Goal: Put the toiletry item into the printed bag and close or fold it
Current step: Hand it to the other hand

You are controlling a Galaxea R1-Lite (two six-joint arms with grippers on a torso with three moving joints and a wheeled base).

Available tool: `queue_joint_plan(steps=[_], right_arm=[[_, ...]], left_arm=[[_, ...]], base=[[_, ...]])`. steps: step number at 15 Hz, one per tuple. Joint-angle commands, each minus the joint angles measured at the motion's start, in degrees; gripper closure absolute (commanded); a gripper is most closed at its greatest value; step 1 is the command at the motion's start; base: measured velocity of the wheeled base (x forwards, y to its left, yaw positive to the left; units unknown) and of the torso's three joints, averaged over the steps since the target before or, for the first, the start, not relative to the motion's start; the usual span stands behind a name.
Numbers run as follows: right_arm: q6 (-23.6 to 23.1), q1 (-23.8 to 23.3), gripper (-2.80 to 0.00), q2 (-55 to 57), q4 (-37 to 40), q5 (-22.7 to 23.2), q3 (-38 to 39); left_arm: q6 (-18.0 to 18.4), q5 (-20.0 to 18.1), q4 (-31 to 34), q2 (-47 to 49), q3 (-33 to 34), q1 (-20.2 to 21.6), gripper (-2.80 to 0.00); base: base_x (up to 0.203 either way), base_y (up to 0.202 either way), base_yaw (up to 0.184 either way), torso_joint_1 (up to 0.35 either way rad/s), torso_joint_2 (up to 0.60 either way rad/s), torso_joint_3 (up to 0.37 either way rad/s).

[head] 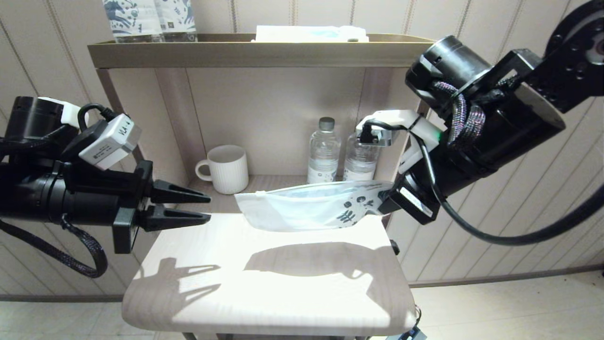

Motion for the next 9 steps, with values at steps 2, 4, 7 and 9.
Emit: queue_joint_plan(steps=[2, 4, 7, 9], right_arm=[[-0.40, 0.94, 0.00, -0.07, 0.53, 0.03, -0.02], [-0.58, 2.18, 0.00, 0.24, 0.78, 0.03, -0.02], [-0.84, 2.67, 0.00, 0.37, 0.60, 0.03, -0.02], [-0.85, 3.24, 0.00, 0.37, 0.34, 0.03, -0.02]], left_arm=[[0.47, 1.18, 0.11, -0.86, 0.24, -2.03, -2.80], [2.30, 6.52, 0.17, -0.17, -0.82, -5.71, -2.80], [4.60, 15.50, 3.98, 1.30, -3.48, -12.38, -2.80], [4.83, 16.32, 8.13, 1.77, -6.58, -13.96, -2.80]], base=[[0.000, 0.000, 0.000, 0.000, 0.00, 0.000], [0.000, 0.000, 0.000, 0.000, 0.00, 0.000], [0.000, 0.000, 0.000, 0.000, 0.00, 0.000], [0.000, 0.000, 0.000, 0.000, 0.00, 0.000]])
